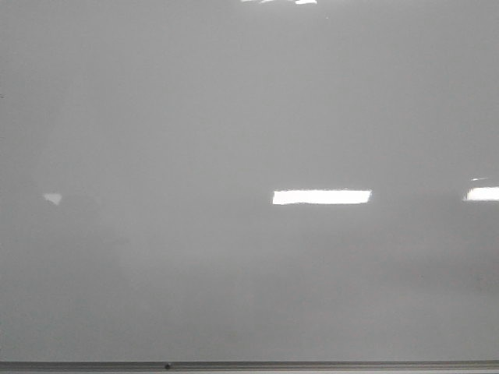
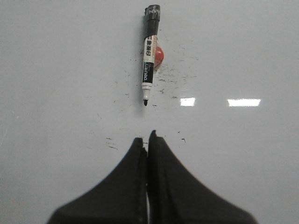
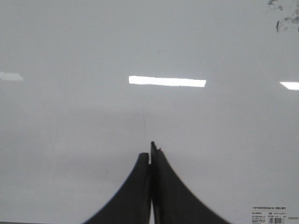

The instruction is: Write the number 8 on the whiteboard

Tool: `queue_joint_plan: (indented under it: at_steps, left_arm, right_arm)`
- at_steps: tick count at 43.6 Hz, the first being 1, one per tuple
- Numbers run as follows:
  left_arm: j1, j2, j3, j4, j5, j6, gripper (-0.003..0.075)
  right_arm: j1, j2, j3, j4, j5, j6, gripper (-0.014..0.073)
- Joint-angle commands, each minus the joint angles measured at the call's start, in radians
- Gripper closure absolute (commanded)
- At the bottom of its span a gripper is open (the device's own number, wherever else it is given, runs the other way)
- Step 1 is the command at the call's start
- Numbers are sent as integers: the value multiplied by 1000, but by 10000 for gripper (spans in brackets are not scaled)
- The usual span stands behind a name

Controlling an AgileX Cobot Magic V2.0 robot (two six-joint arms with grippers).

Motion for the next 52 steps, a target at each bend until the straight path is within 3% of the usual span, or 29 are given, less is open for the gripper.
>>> queue_joint_plan:
  at_steps: [1,18,25,30,38,43,52]
  left_arm:
    - [1,-18,1,0,-82,-11,739]
    - [1,-18,1,0,-84,-11,739]
    - [1,-18,1,0,-203,-11,739]
    - [1,-18,-42,-22,-295,-11,739]
    - [1,54,-245,-24,-88,-11,739]
    - [1,171,-352,-24,36,-1,739]
    - [1,365,-422,-22,48,6,739]
  right_arm:
    - [-6,-19,-2,-5,-79,-6,594]
    - [-6,-19,-2,-5,-96,-6,594]
    - [-6,-19,-13,-5,-177,-6,594]
    - [-5,-19,-94,-5,-129,-6,617]
    - [-5,35,-312,-5,67,-6,657]
    - [-5,137,-418,-5,97,-6,657]
    - [-5,300,-512,-5,109,-6,659]
